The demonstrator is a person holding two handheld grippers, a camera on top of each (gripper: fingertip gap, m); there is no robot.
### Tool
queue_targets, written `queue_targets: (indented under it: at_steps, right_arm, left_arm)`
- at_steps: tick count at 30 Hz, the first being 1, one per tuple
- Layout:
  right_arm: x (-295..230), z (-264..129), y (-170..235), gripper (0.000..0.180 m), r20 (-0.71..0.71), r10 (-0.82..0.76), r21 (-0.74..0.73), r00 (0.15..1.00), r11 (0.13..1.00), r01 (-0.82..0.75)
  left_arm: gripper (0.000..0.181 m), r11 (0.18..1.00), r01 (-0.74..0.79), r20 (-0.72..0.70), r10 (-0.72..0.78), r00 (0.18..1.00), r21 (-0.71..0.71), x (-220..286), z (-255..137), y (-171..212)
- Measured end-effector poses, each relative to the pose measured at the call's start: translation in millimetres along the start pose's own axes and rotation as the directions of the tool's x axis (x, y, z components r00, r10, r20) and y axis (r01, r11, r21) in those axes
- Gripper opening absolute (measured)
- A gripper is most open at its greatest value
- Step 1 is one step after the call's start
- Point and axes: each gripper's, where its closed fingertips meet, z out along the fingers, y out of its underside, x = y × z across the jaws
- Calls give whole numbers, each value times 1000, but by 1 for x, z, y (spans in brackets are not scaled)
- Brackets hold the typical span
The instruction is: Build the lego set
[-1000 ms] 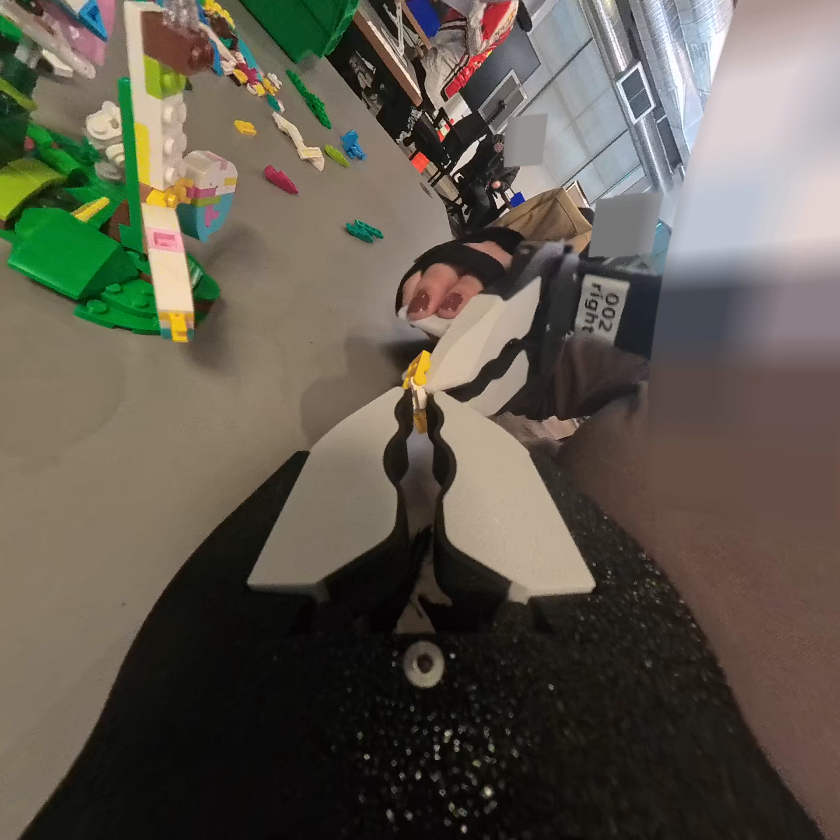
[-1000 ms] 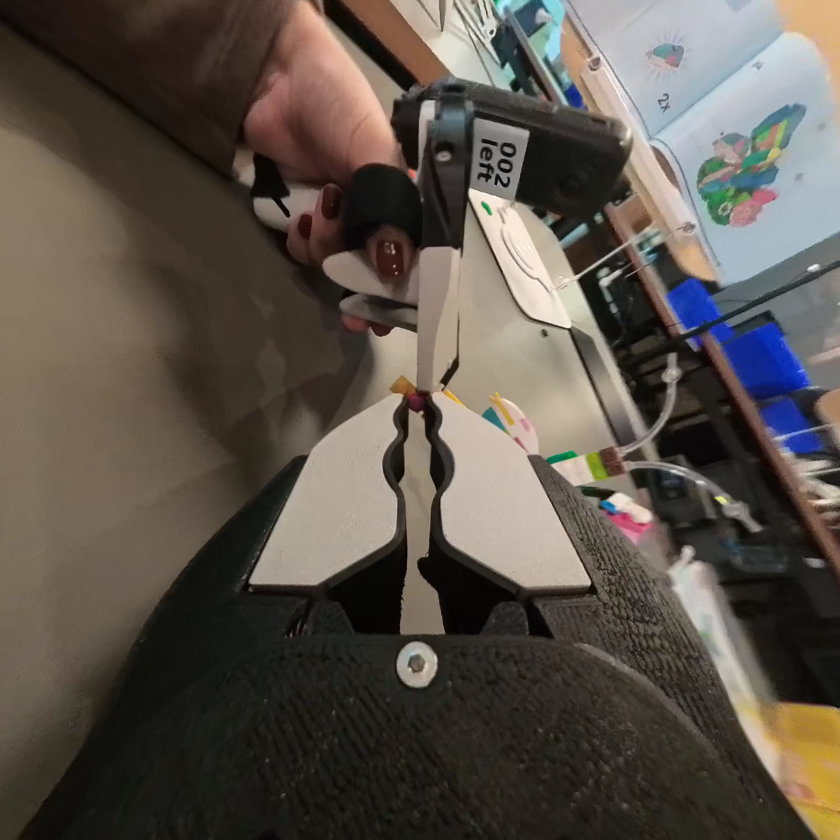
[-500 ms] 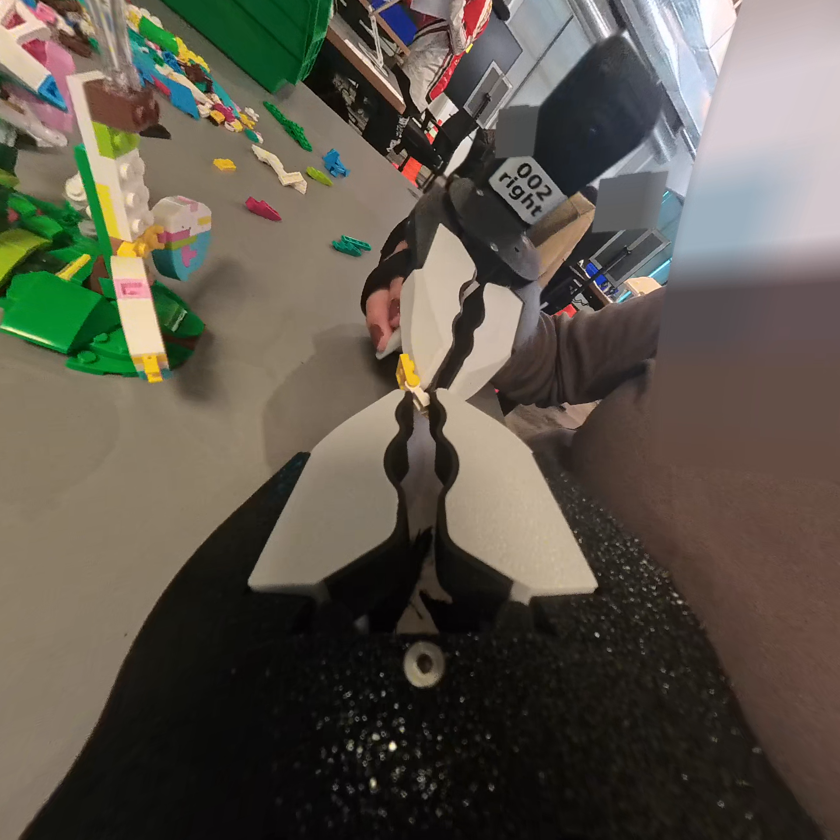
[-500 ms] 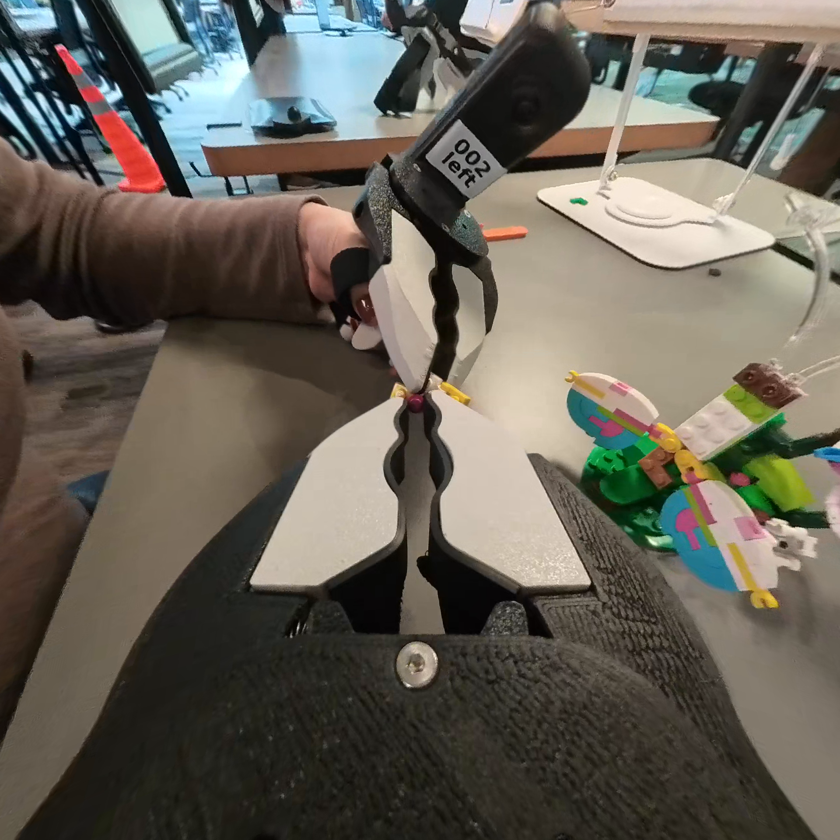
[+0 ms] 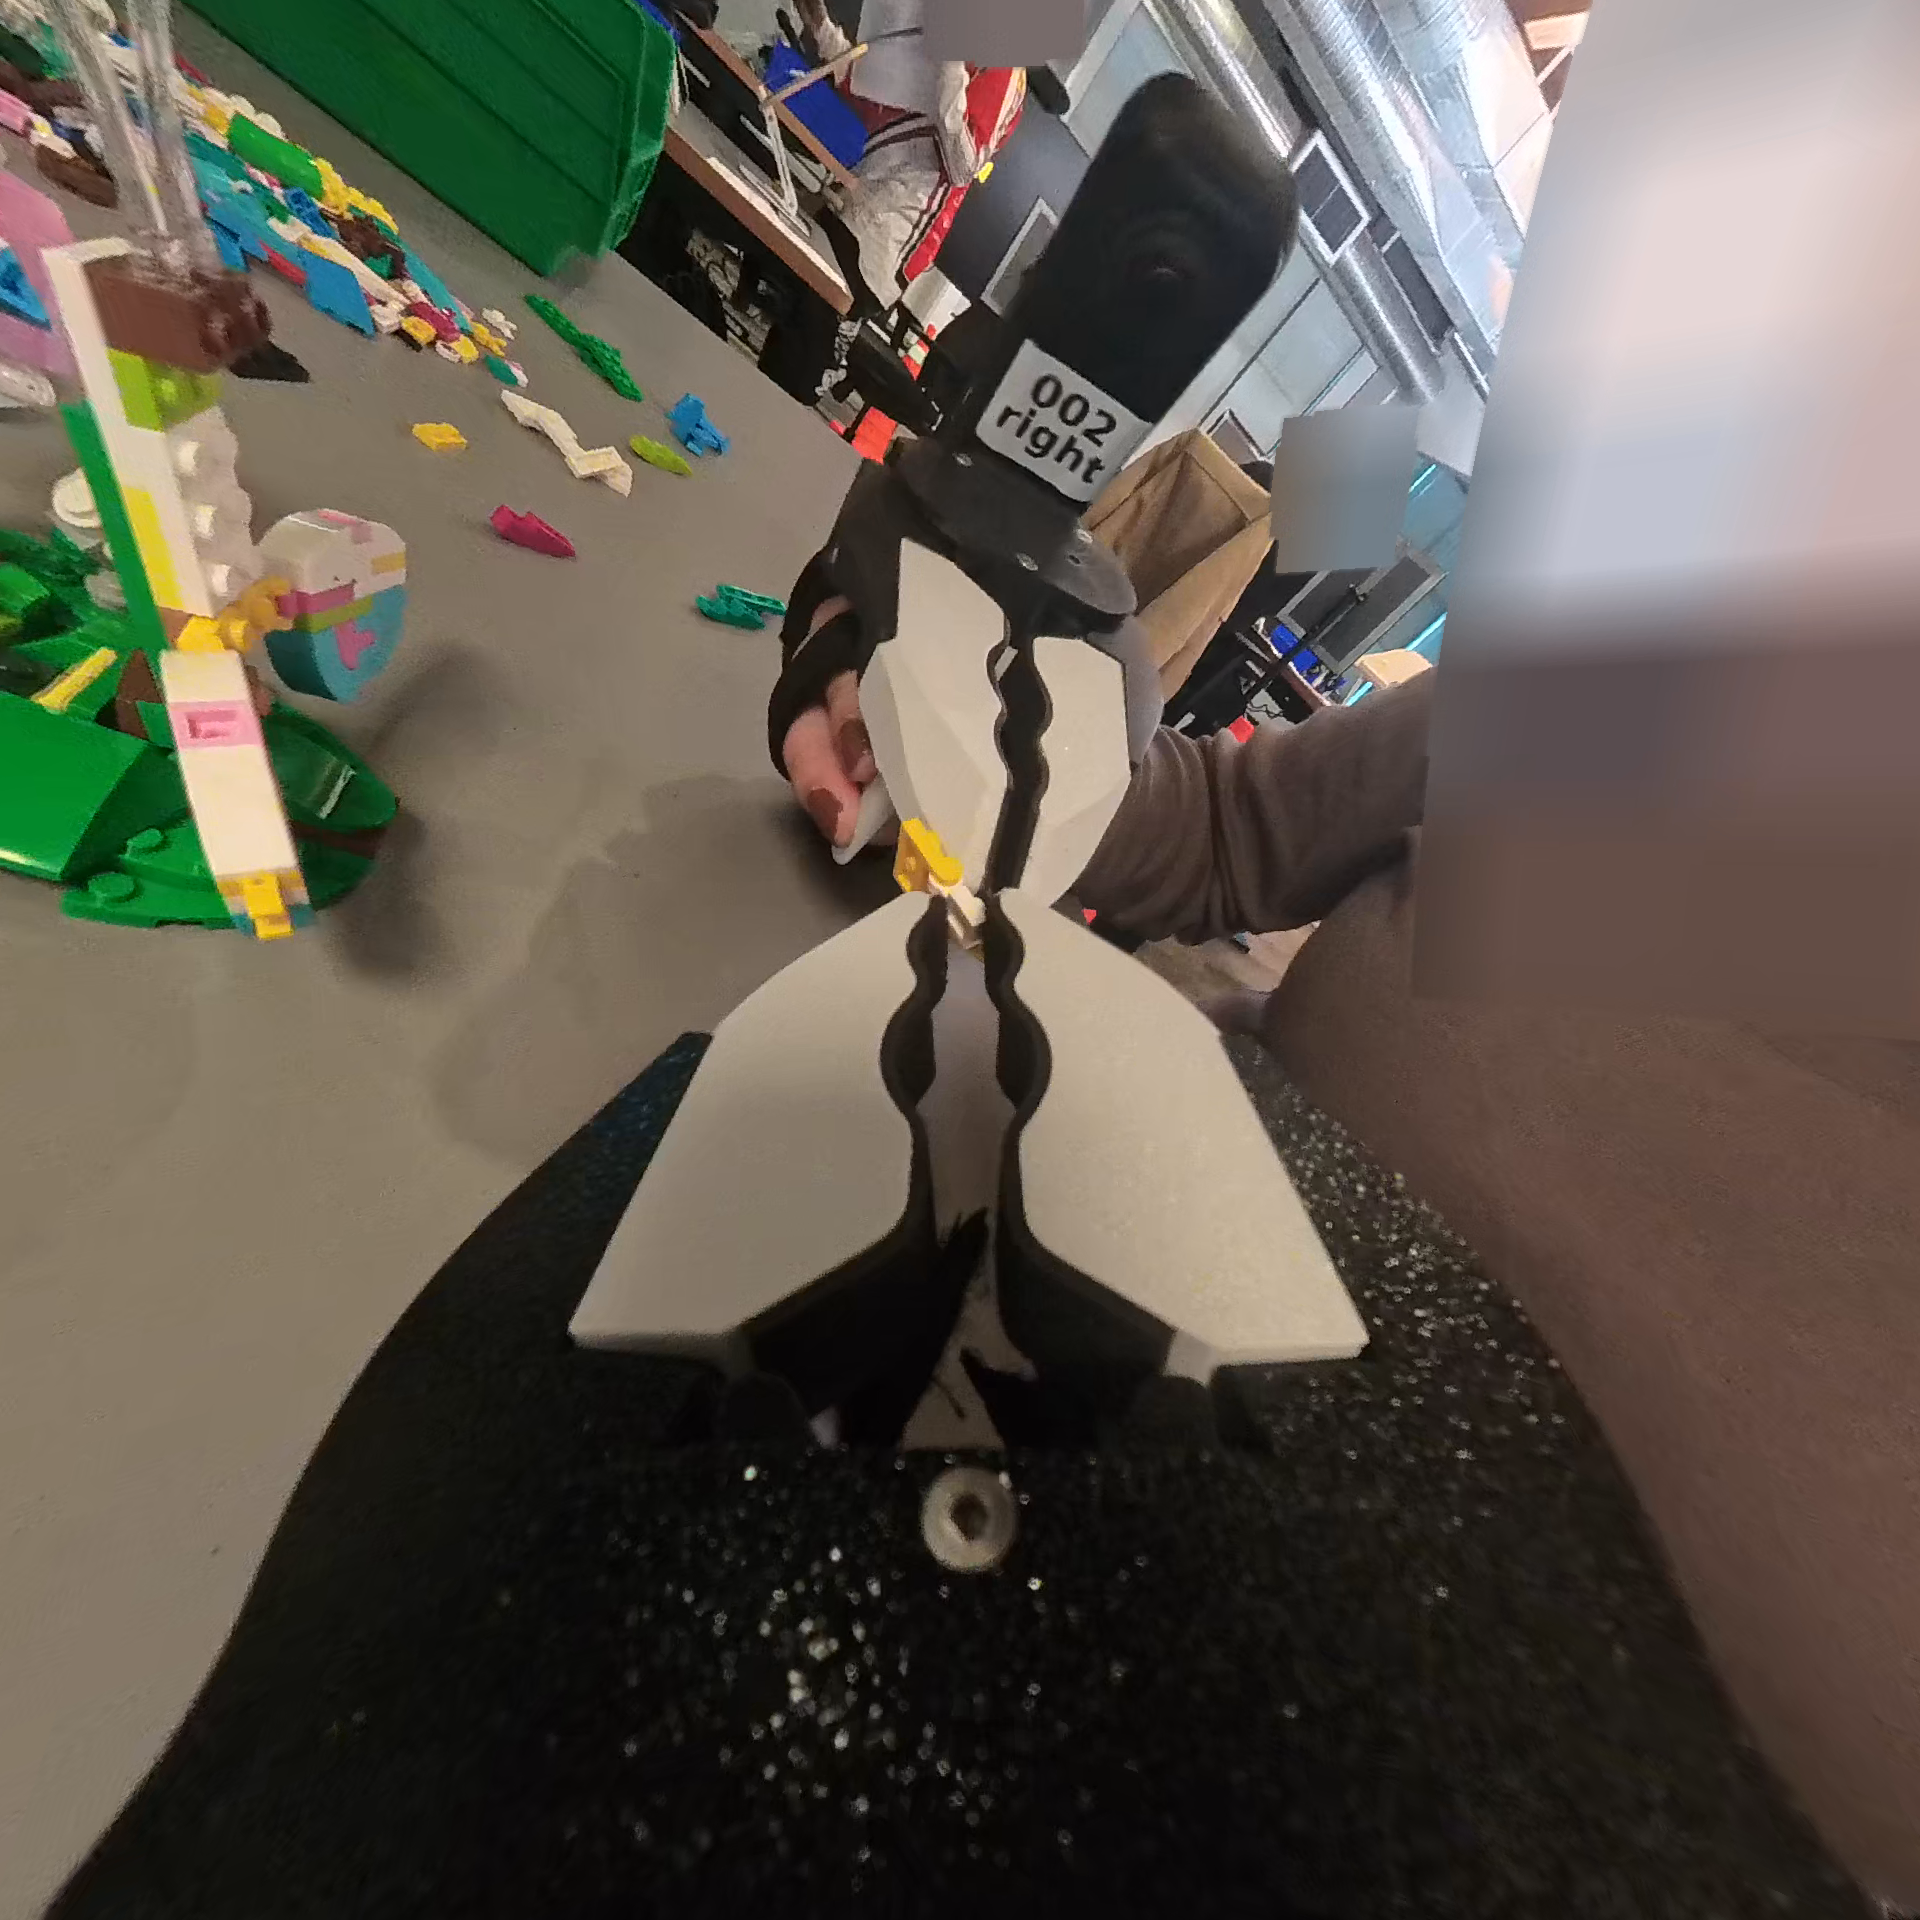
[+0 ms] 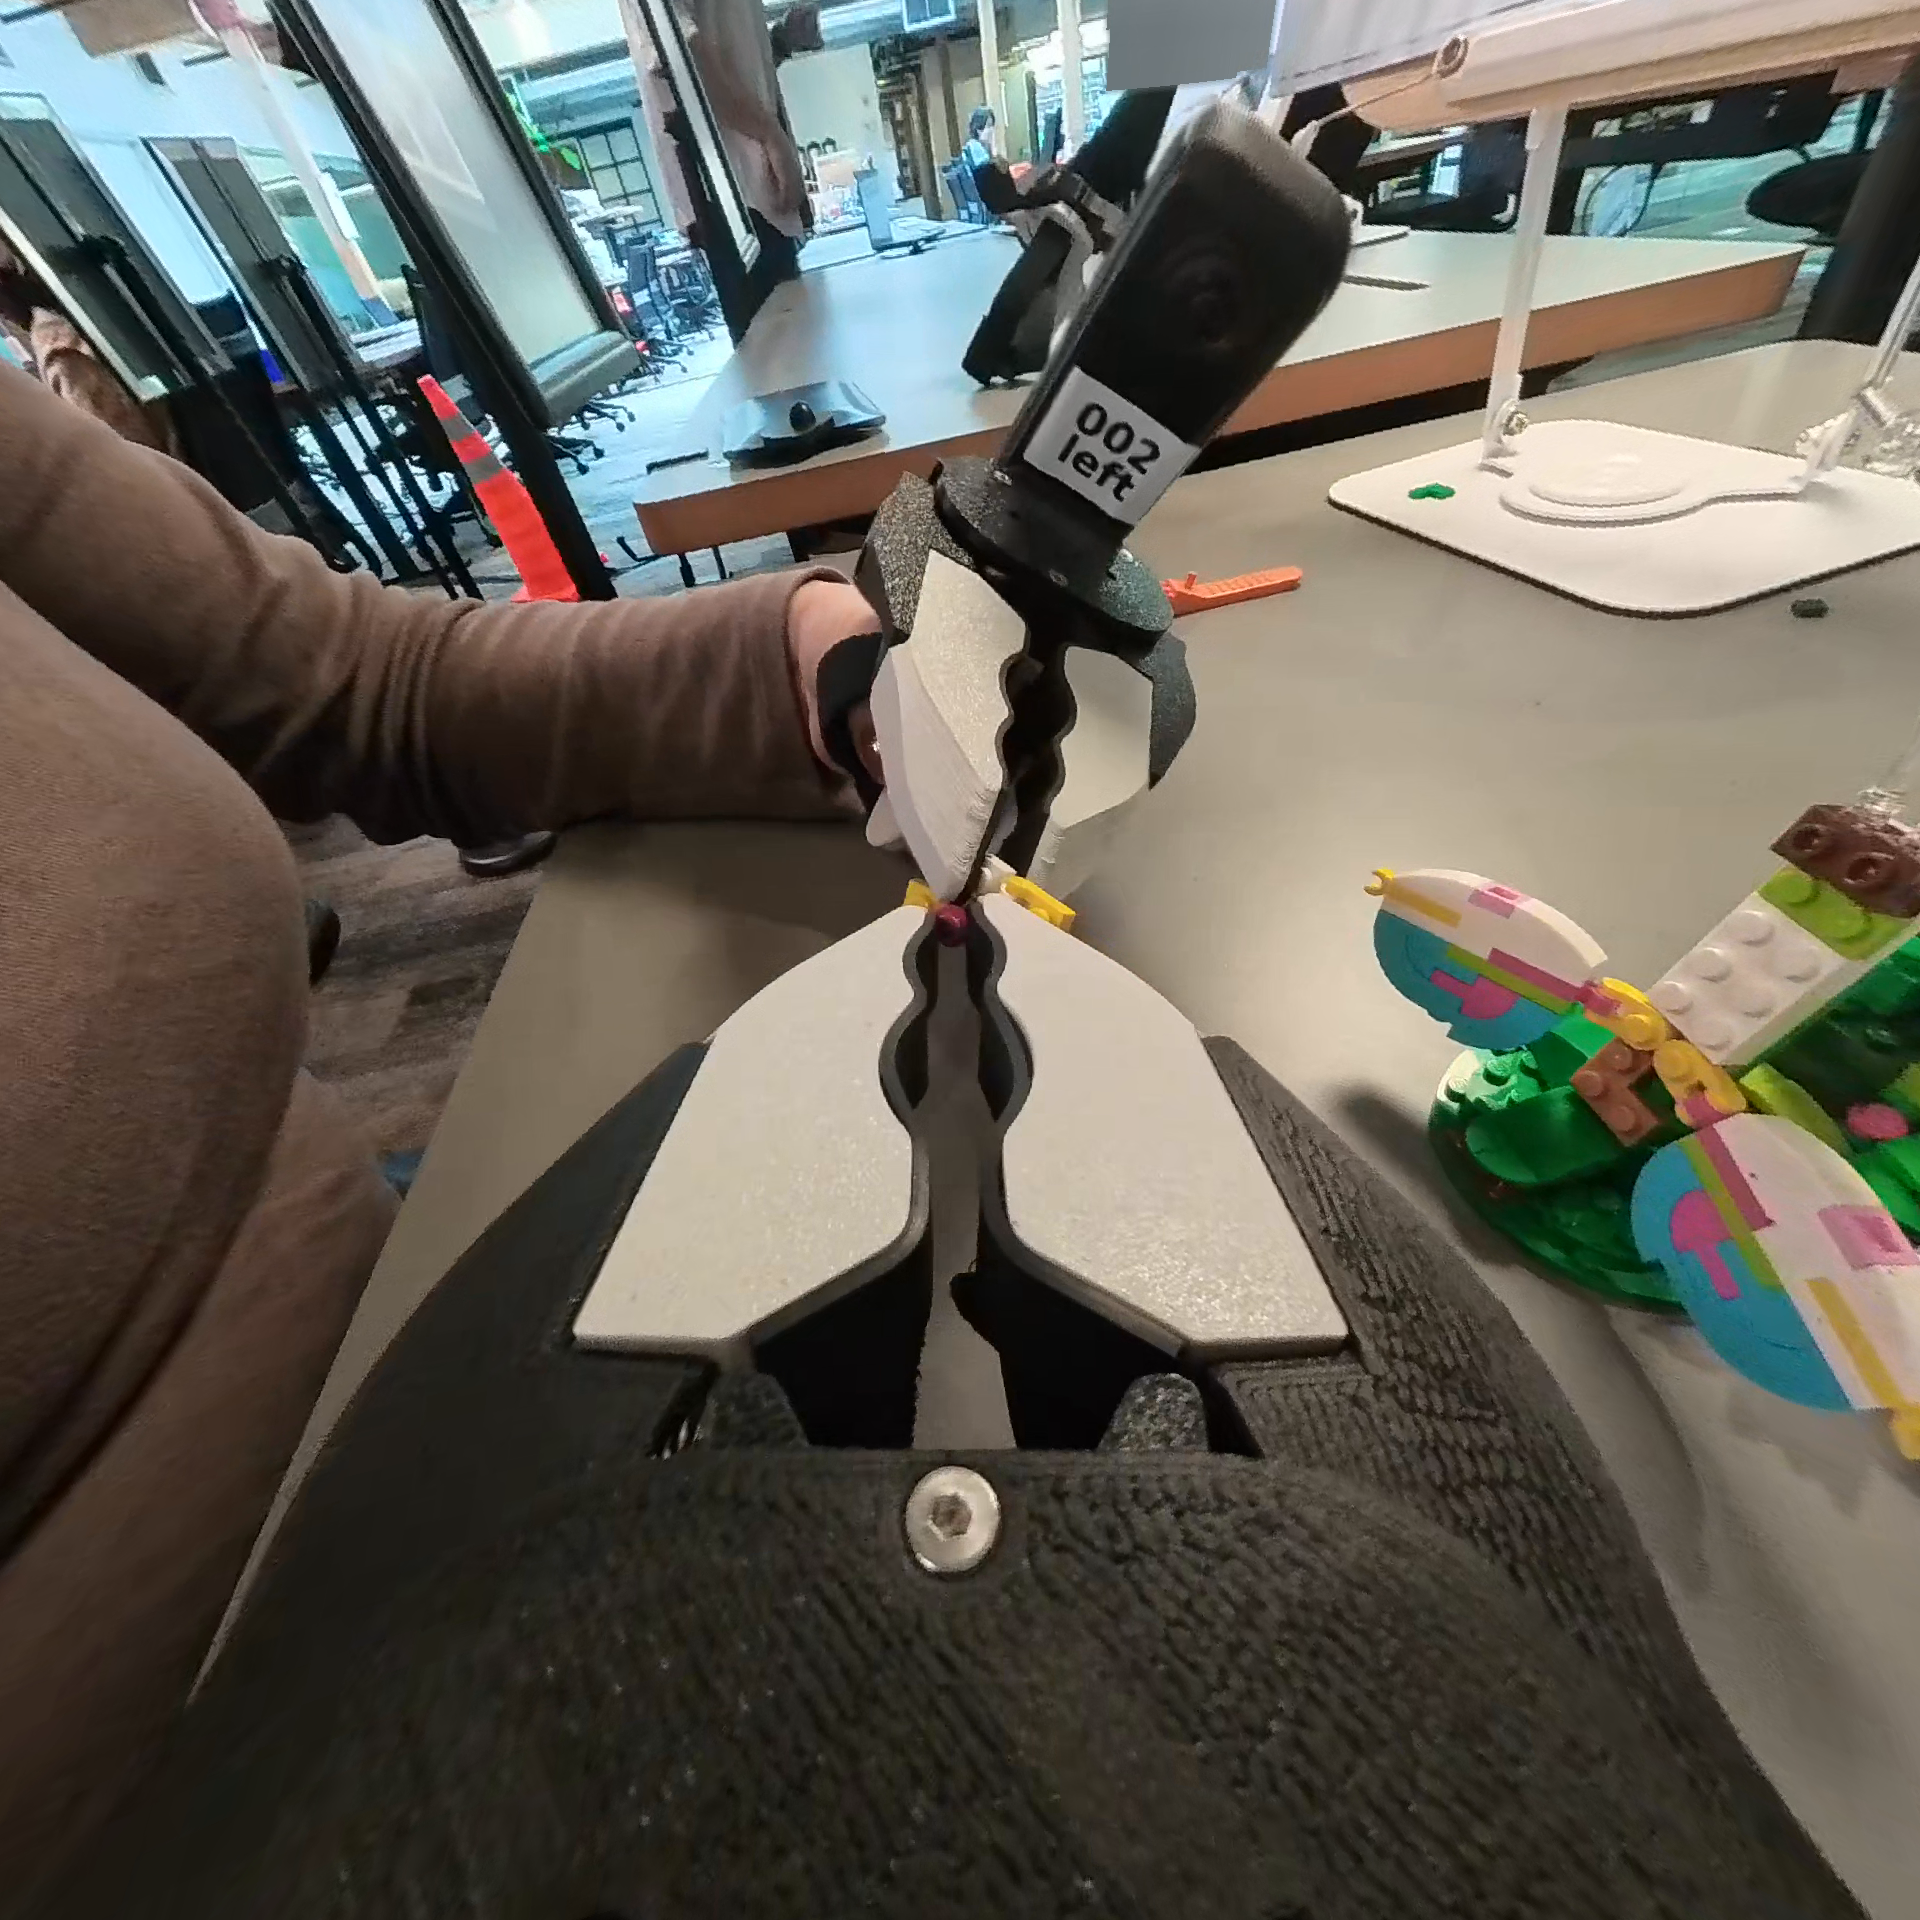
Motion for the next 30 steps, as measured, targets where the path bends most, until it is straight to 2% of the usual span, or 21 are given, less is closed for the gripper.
queue_targets:
  at_steps: [4,6,7,9,11,15,19,24,30]
  right_arm:
    - [9,-2,-5,3,-84,-47,28,995,998,49]
    - [13,-2,-4,3,-147,-105,8,983,994,108]
    - [15,-2,-4,3,-169,-123,6,978,992,126]
    - [17,-3,-6,3,-199,-145,12,969,989,150]
    - [18,-3,-7,3,-215,-167,6,962,985,172]
    - [20,-2,-4,4,-270,-269,-44,924,963,267]
    - [19,-1,0,4,-307,-451,-150,838,893,425]
    - [18,0,6,5,-299,-571,-240,765,821,518]
    - [23,3,19,6,-279,-728,-399,626,681,614]
  left_arm:
    - [7,997,45,15,-46,999,63,-3,0,-9]
    - [26,998,20,31,-21,999,53,-3,0,-9]
    - [28,999,5,38,-7,999,48,-3,-1,-9]
    - [26,999,-21,58,19,998,30,-4,0,-7]
    - [13,998,-67,101,65,993,15,-7,0,-6]
    - [7,994,-108,149,110,983,-24,-11,-1,-4]
    - [6,994,-95,157,104,982,-60,-13,-1,1]
    - [5,990,-86,181,106,978,-115,-16,0,8]
    - [5,985,-37,261,81,962,-170,-26,-2,15]
